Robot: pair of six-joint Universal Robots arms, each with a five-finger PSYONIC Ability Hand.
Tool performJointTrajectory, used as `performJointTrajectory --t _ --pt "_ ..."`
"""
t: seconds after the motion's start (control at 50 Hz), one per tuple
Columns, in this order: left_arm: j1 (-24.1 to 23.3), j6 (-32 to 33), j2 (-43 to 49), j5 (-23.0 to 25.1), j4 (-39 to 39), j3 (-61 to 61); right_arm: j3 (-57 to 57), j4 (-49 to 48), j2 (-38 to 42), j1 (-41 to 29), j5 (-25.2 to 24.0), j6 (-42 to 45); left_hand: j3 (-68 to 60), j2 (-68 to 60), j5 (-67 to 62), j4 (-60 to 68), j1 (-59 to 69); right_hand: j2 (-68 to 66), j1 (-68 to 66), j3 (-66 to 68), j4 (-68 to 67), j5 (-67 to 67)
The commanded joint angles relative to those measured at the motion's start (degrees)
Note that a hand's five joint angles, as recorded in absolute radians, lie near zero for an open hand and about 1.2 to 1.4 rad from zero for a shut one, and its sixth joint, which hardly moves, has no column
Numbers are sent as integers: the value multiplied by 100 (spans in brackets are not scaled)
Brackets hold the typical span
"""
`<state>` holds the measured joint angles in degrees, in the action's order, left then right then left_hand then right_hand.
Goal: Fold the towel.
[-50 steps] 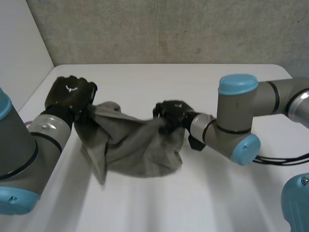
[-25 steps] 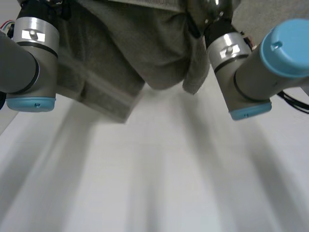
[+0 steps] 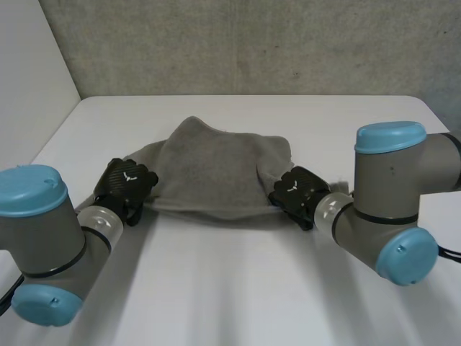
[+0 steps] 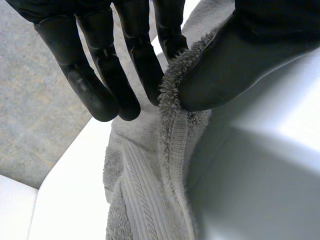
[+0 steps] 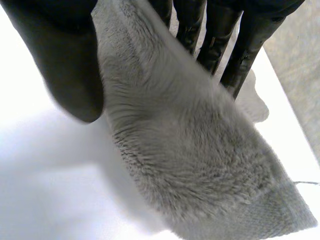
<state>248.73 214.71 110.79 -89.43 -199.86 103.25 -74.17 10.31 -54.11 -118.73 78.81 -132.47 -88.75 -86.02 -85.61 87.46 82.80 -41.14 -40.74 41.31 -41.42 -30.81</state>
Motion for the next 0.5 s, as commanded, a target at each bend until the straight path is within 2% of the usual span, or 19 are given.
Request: performJointTrajectory --t 0.02,0.06,0.16,0.32,0.5 --pt "-18 0 -207 -22 -18 38 -432 -231 -390 166 -287 -1483 875 602 1561 -746 -280 1558 1518 -1576 1586 1525" --pt "-88 0 -198 -31 -18 38 -633 -345 -469 201 -357 -1868 875 602 1561 -746 -280 1608 1569 -1626 1636 1576" --pt "-193 0 -171 -40 -18 46 -993 -652 -714 350 -357 -2177 875 602 1561 -746 -280 1608 1569 -1626 1637 1576" --pt "-176 0 -171 -40 -27 46 -1635 -1329 -988 552 -375 -2212 875 602 1561 -746 -280 1591 1552 -1609 1620 1559" --pt "-185 0 -154 -40 -27 46 -2119 -1356 -1084 772 -392 -2212 875 602 1561 -746 -280 1423 1384 -1441 1451 1391"
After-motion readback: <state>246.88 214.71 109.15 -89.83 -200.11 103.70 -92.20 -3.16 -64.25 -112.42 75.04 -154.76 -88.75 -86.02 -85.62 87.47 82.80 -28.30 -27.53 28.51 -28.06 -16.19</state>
